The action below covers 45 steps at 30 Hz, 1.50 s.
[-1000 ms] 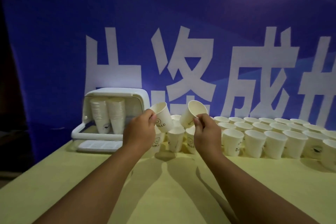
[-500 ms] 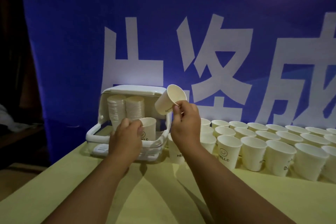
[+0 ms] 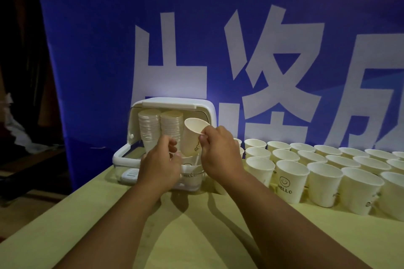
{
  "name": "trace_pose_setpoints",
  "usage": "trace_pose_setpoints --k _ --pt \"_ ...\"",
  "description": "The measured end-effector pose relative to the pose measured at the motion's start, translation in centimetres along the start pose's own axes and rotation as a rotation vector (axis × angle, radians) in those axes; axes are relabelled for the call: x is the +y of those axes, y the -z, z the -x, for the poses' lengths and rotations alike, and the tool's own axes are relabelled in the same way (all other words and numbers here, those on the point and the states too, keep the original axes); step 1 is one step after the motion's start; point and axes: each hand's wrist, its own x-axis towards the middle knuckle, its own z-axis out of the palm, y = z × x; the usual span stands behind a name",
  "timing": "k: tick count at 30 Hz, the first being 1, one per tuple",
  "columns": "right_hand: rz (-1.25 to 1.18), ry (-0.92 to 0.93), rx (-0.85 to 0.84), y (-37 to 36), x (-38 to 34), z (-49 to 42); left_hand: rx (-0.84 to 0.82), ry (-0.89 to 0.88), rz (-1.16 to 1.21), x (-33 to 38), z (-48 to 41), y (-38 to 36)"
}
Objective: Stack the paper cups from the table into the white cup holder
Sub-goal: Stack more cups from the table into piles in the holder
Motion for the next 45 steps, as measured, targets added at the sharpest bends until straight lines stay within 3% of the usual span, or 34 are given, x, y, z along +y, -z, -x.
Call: trace_pose_setpoints --k 5,9,16,23,29,34,45 --pt "0.221 0.039 -0.145 0.9 0.2 -0.2 -0.046 0.003 0.018 0.1 0.1 -0.3" --pt "0.192 0.034 -0.294 0.6 0.4 0.0 -0.061 0.01 -0.006 0.0 0.1 -0.4" --pt "0.181 -0.056 -0.247 -1.1 1.2 0.3 -0.036 -0.007 -0.095 -0.2 0.1 -0.6" --pt "0.286 0.003 -0.258 -1.3 1.2 0.8 0.023 -0.006 -0.165 0.0 -0.1 -0.7" --pt "0.143 0.002 -0.125 -0.4 0.9 0.8 0.161 -0.119 -0.175 1.2 0.6 0.2" --pt "0.005 -0.058 -0.055 2.8 1.5 2.3 0.06 -0.123 -0.19 5.1 3.0 -0.1" --pt "0.095 -0.288 0.06 16.3 10.4 9.7 -0.213 -0.272 -0.185 15.8 10.0 -5.2"
